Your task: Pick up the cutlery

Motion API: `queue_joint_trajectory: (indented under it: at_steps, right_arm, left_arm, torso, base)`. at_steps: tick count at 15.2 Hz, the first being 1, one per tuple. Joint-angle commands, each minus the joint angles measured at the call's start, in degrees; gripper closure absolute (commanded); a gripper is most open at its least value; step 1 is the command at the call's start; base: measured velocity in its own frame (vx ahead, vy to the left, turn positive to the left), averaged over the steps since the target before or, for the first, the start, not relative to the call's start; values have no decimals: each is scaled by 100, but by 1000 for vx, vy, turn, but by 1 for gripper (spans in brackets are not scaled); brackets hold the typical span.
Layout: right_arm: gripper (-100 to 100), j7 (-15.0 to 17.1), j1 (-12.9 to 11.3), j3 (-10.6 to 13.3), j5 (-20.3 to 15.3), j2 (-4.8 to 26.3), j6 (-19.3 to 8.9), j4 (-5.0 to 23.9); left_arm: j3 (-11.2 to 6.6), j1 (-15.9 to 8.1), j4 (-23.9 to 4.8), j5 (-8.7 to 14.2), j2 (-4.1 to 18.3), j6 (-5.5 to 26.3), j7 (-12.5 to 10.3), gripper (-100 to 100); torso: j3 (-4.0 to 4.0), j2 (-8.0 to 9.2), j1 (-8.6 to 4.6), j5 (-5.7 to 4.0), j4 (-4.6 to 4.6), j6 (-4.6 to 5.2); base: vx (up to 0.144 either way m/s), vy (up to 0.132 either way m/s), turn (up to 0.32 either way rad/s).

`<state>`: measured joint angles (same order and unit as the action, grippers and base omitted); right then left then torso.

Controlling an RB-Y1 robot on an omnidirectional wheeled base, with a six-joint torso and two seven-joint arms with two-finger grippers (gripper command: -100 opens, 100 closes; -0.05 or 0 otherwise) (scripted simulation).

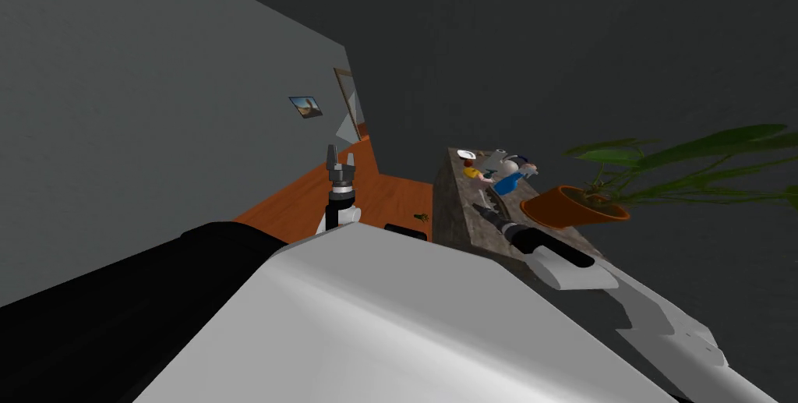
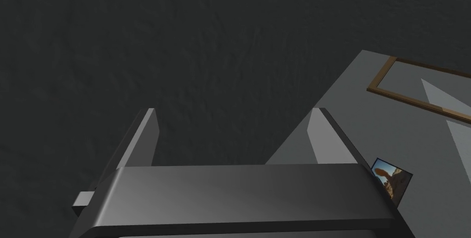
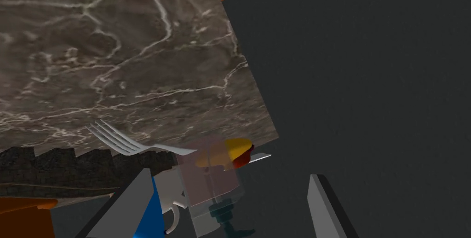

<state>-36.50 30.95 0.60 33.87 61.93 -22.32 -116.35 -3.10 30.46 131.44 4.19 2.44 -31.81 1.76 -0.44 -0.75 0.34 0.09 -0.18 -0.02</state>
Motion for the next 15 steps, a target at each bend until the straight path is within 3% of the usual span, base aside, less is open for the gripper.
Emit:
queue_joint_trajectory:
  at_steps: [1, 15]
  right_arm:
    - [-100, -236, -15, 18, 177, 286, -286, 98]
    - [-100, -1489, 55, 168, 1051, 1711, -1874, 553]
  left_arm:
    - [0, 0, 0, 0, 0, 0, 0, 0]
    - [-1, 0, 0, 0, 1, 0, 0, 0]
  torso:
    - [0, 0, 0, 0, 0, 0]
    - [0, -1, -23, -6, 0, 1]
  base:
    - [141, 57, -17]
    - [177, 53, -23]
